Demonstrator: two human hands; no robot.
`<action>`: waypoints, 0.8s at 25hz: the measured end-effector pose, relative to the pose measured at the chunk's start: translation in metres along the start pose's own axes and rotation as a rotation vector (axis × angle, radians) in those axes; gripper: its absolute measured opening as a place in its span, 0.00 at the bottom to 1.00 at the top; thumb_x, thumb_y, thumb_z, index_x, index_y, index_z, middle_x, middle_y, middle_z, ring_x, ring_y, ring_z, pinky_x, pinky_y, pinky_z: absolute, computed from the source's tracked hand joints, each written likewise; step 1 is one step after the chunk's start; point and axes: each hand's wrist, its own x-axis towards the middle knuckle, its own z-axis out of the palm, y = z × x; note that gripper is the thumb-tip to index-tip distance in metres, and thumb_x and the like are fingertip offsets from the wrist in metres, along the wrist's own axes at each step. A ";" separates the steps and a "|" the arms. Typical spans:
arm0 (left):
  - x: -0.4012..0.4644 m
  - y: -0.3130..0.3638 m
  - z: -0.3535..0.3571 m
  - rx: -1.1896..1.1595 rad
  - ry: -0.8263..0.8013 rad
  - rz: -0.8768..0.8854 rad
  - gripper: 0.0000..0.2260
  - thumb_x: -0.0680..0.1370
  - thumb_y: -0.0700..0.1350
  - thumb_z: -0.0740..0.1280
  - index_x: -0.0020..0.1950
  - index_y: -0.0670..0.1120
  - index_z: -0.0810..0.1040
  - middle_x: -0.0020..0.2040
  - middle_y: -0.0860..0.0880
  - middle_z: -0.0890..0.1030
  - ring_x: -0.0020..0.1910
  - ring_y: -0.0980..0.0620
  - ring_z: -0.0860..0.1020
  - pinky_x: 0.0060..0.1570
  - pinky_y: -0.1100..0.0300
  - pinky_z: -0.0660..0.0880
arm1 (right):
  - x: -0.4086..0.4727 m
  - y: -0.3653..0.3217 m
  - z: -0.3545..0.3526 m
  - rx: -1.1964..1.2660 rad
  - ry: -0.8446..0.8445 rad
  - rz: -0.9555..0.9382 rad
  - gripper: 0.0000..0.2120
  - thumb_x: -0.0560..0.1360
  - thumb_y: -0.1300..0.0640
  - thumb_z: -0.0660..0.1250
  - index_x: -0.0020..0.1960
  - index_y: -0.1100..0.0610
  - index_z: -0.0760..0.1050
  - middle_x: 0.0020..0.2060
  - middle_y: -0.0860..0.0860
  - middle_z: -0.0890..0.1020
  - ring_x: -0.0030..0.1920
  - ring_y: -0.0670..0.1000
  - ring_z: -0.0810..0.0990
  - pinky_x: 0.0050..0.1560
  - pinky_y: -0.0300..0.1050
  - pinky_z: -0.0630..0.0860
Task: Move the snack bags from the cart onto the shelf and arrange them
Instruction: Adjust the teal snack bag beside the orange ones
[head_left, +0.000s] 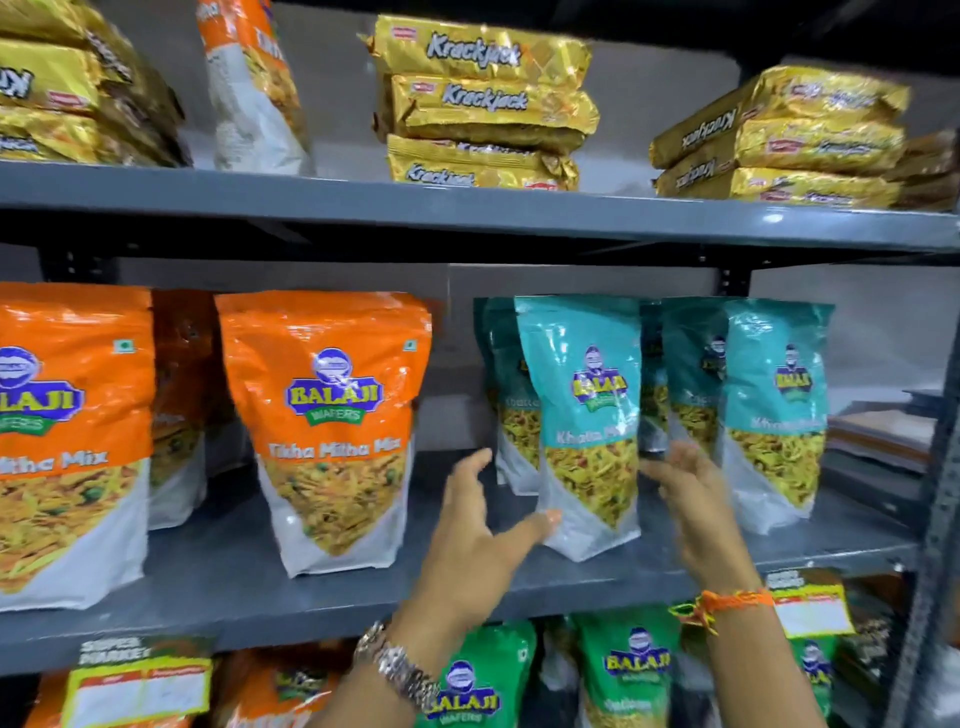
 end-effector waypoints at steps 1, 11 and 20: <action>0.008 0.000 0.020 0.013 -0.068 -0.052 0.47 0.61 0.65 0.72 0.78 0.58 0.59 0.79 0.57 0.62 0.77 0.61 0.61 0.73 0.61 0.60 | 0.008 0.002 -0.006 -0.035 -0.094 0.036 0.19 0.77 0.70 0.71 0.65 0.59 0.71 0.58 0.57 0.77 0.62 0.54 0.75 0.58 0.48 0.75; 0.052 -0.013 0.080 -0.041 0.033 -0.114 0.36 0.61 0.50 0.72 0.67 0.59 0.62 0.68 0.51 0.74 0.68 0.59 0.76 0.68 0.57 0.75 | 0.008 0.014 0.001 -0.422 -0.313 -0.170 0.51 0.57 0.45 0.84 0.75 0.51 0.63 0.65 0.55 0.79 0.66 0.57 0.79 0.63 0.59 0.80; 0.055 -0.025 0.074 -0.028 0.060 -0.152 0.37 0.65 0.44 0.66 0.71 0.58 0.56 0.61 0.60 0.77 0.56 0.69 0.79 0.57 0.64 0.75 | -0.014 0.014 0.013 -0.537 -0.241 -0.205 0.52 0.60 0.45 0.85 0.75 0.52 0.60 0.65 0.54 0.72 0.68 0.57 0.74 0.55 0.45 0.70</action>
